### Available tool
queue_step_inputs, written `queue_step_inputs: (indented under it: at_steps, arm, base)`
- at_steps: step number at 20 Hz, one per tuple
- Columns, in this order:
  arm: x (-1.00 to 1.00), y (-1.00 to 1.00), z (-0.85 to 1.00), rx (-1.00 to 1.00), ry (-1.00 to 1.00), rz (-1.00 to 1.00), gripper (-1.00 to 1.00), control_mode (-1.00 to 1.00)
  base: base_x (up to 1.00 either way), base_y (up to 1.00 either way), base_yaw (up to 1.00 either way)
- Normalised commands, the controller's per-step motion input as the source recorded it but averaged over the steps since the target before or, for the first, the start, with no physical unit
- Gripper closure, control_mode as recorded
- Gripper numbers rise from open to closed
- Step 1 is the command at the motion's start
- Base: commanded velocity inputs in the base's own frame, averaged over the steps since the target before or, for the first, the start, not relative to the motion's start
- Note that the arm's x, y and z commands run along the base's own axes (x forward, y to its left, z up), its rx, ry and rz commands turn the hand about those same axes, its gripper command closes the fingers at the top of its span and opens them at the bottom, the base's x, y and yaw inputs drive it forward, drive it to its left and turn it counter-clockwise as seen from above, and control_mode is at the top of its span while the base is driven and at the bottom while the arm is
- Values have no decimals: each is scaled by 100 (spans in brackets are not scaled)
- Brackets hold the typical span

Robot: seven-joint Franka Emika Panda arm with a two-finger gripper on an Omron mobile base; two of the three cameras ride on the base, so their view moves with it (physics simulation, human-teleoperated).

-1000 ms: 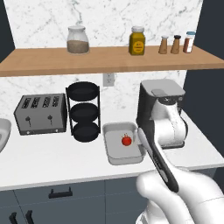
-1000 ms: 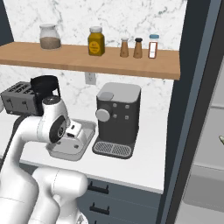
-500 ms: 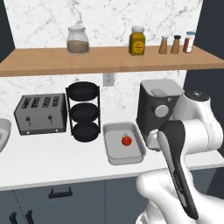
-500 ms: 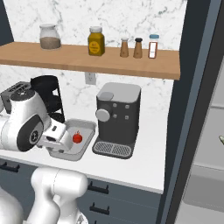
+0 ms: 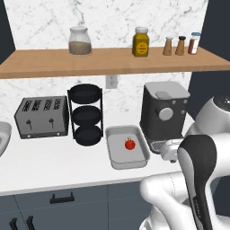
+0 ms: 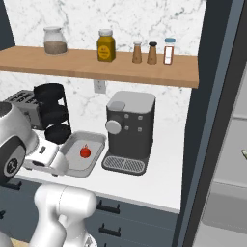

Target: Place one tomato and one fish in each tupperware on the nearby counter, to pack two identical lunches.

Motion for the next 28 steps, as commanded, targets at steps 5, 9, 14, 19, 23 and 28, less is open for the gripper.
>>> queue_step_inputs:
  at_steps: [5,9,14,19,23,28]
  arm:
    - [-2,0,0,0,0,0,-100,100]
    - [0,0,0,0,0,0,-100,100]
    - [0,0,0,0,0,0,-100,100]
    - [0,0,0,0,0,0,-100,100]
    - [0,0,0,0,0,0,-100,100]
    - [0,0,0,0,0,0,-100,100]
  base:
    - [-30,0,-2]
    - [-100,-7,-17]
    - [-100,-60,-34]
    - [-73,-97,-33]
    - [-34,-100,-14]
    - [10,-62,15]
